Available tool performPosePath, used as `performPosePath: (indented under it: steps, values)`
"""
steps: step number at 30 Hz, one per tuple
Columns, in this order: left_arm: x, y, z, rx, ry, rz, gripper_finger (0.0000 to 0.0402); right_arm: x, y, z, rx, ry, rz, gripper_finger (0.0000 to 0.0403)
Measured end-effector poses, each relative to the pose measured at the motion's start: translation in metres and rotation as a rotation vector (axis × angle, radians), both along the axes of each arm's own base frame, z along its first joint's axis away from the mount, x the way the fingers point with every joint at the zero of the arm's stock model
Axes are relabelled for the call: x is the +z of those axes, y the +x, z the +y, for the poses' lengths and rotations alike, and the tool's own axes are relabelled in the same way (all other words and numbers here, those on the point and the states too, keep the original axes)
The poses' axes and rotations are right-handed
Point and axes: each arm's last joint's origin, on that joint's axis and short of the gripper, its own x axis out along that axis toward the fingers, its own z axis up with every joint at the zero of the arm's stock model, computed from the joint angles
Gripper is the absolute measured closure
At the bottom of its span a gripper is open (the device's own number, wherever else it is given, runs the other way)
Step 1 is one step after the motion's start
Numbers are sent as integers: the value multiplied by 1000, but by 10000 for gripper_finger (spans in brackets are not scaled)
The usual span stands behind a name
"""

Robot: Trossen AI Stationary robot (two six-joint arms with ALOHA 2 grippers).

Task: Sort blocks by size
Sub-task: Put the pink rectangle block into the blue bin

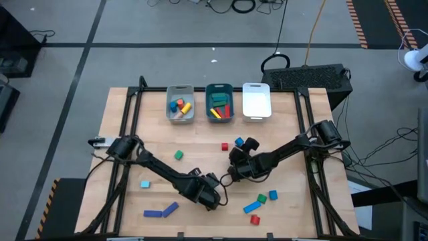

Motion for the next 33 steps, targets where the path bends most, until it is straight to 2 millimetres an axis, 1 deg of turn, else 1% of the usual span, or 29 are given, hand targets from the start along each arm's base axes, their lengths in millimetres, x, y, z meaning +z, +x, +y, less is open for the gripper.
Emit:
performPosePath:
  steps: [4,6,8,12,14,18,21,25,28,33]
  values:
    - [-4,1,-1,-5,4,10,220,0,0,1,3,0,0,202]
    - [-4,1,-1,-11,6,12,228,0,0,1,3,2,0,202]
    - [-4,1,0,-37,14,14,245,0,-1,1,-3,8,-2,202]
    - [0,1,5,-105,25,41,294,0,-1,1,-6,9,2,202]
    - [4,0,12,-120,38,64,295,0,-2,2,-4,11,4,202]
    - [18,-2,31,-145,76,105,295,-1,-2,3,16,56,21,202]
    - [37,-5,48,-154,105,115,295,-2,-3,6,42,74,36,202]
    - [55,-4,75,-163,137,123,295,-2,-4,11,104,83,74,202]
    - [71,-2,96,-178,156,96,295,-2,-4,15,128,79,82,202]
    - [83,0,138,-220,196,110,295,-2,-4,14,149,70,97,202]
